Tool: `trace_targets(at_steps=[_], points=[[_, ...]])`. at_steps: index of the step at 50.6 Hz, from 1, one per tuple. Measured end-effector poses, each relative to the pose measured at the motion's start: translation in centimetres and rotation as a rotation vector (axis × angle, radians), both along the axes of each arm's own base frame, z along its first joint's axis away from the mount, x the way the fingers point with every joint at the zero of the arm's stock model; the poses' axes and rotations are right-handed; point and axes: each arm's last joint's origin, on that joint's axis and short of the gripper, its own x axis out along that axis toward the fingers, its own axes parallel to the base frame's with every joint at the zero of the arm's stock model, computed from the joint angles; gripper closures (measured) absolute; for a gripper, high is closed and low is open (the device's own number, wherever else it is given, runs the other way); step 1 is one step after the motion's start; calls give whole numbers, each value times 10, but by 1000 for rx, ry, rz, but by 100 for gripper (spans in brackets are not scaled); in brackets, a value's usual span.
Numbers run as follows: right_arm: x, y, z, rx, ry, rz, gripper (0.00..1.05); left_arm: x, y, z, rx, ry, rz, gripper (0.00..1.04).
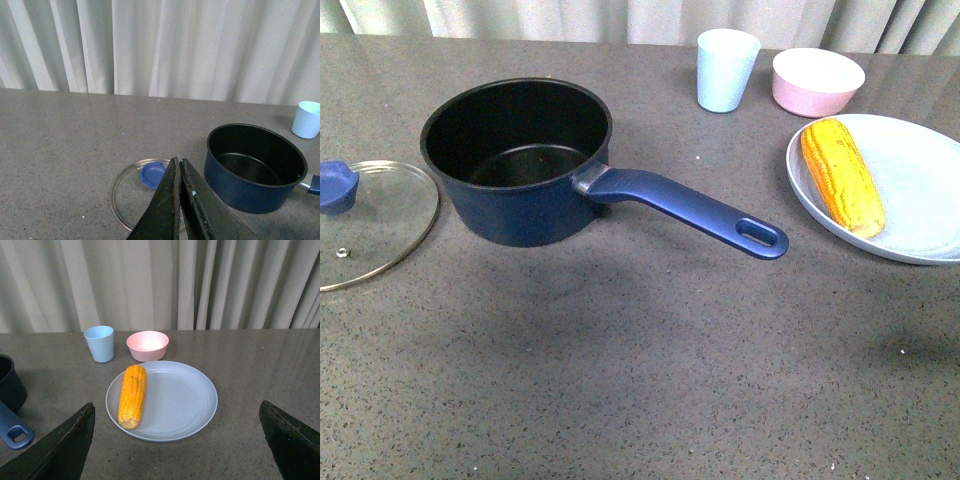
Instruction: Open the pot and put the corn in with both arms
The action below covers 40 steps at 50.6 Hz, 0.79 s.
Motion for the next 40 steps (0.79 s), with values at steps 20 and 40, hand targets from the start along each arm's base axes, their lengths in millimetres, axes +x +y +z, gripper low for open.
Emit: trace_targets(at_steps=[20,40], points=[[0,0,0,0,0,0,9,-12,0,-4,0,17,-1,103],[0,0,0,0,0,0,9,-12,0,-4,0,16,-1,59]])
